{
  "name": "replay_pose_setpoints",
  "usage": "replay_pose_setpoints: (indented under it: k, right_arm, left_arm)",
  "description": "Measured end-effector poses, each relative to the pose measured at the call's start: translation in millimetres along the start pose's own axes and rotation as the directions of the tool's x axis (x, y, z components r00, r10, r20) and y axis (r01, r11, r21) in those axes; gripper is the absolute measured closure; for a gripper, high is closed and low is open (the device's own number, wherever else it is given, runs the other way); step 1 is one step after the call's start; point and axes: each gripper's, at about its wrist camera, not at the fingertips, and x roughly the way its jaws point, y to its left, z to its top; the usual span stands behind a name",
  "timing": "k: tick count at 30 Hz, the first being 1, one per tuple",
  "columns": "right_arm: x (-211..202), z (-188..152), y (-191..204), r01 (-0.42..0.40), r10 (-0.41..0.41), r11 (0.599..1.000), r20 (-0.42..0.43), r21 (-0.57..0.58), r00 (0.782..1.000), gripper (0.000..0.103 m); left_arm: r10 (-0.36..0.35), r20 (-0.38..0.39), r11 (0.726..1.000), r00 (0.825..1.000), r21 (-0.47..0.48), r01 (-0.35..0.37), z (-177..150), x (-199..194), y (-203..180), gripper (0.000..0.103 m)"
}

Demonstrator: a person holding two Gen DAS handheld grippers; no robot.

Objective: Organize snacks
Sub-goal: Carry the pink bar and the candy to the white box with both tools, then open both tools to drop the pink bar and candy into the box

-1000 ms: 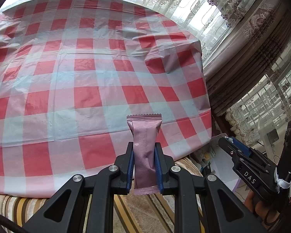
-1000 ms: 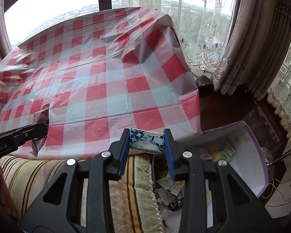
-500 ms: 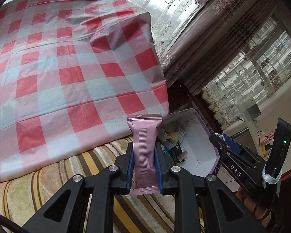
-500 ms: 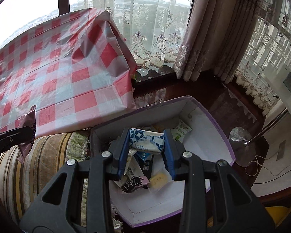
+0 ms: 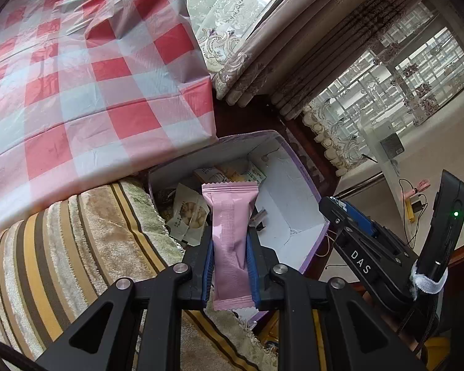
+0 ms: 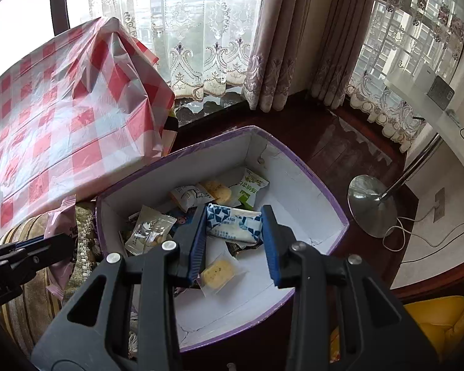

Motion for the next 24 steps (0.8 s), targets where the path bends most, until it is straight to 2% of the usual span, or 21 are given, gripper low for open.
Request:
replay_pose_setpoints:
  k: [7, 20, 21, 24]
  right_arm:
    - [8.5, -1.1, -12.5, 0.010, -0.010, 0.999, -0.013, 0.030, 1.000, 0.065]
    - [13.0, 0.4, -20.0, 0.034, -0.032, 0.998, -0.026, 0.057, 0.999, 0.064]
    - [13.6, 0.7, -21.3, 0.035, -0.033, 0.998, -0.027, 0.060, 0.999, 0.063]
    - [13.1, 0.8, -21.6, 0.042, -0.041, 0.997, -0.025, 0.061, 0.999, 0.047]
  left_arm:
    - [-0.003, -0.033, 1.000, 0.999, 0.003, 0.003, -0.5, 18.6, -10.0, 0.083]
    - [-0.012, -0.045, 1.000, 0.999, 0.006, 0.013, 1.3, 29.5, -17.5, 0.083]
    - [-0.013, -0.045, 1.000, 0.999, 0.004, 0.013, 1.4, 29.8, -17.4, 0.083]
    - [-0.016, -0.051, 1.000, 0.999, -0.010, 0.015, 0.9, 31.1, -15.5, 0.079]
